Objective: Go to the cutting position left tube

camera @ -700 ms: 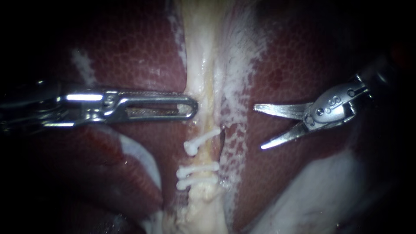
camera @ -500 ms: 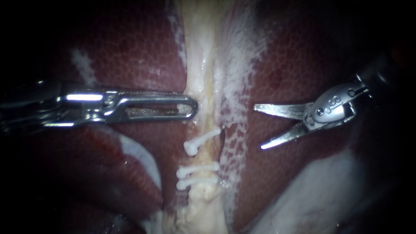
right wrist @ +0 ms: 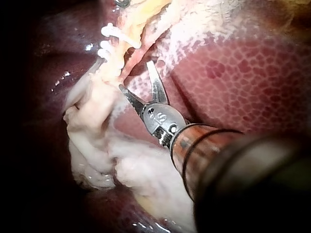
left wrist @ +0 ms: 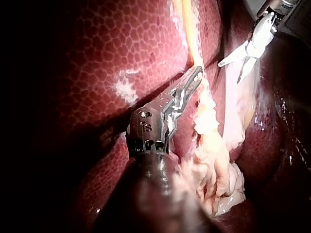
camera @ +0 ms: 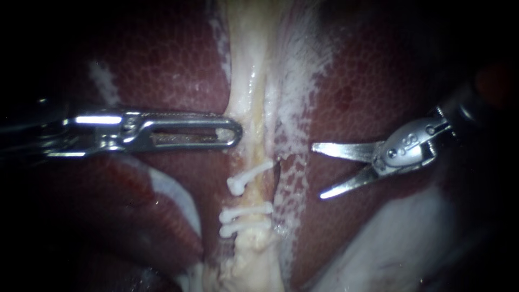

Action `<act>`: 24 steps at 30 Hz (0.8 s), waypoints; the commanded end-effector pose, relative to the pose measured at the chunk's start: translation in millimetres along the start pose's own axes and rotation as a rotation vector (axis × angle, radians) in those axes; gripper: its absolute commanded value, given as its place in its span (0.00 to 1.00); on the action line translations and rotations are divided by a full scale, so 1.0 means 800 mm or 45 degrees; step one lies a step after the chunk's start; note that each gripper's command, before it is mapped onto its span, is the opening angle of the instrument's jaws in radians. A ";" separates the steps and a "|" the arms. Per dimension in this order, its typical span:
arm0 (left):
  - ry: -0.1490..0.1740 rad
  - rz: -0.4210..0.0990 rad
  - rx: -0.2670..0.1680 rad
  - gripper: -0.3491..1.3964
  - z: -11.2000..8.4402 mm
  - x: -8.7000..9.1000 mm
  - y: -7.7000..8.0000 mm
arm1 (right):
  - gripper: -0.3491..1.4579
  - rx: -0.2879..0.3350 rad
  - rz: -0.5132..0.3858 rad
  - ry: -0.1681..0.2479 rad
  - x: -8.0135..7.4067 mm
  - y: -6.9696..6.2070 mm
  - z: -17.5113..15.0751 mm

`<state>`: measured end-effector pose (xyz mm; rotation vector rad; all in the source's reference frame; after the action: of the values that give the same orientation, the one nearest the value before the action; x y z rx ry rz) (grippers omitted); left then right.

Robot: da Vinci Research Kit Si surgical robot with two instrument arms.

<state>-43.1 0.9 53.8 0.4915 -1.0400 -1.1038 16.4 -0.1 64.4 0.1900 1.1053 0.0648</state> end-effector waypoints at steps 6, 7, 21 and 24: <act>-0.011 0.006 0.000 0.00 -0.0015 -0.0009 -0.0008 | 0.99 0.052 0.027 0.021 0.0001 -0.0013 0.0016; -0.011 0.005 0.000 0.00 -0.0017 -0.0010 -0.0009 | 0.99 0.060 0.032 0.025 0.0001 -0.0015 0.0017; -0.038 -0.014 0.005 0.00 -0.0055 -0.0026 -0.0029 | 0.97 0.162 0.150 0.074 0.0014 -0.0035 0.0050; -0.041 -0.015 0.006 0.00 -0.0058 -0.0026 -0.0032 | 0.97 0.179 0.176 0.076 0.0014 -0.0038 0.0061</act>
<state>-40.4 1.0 48.7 0.4860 -1.0694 -1.1235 21.5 -3.6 65.1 0.3955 1.1564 0.1151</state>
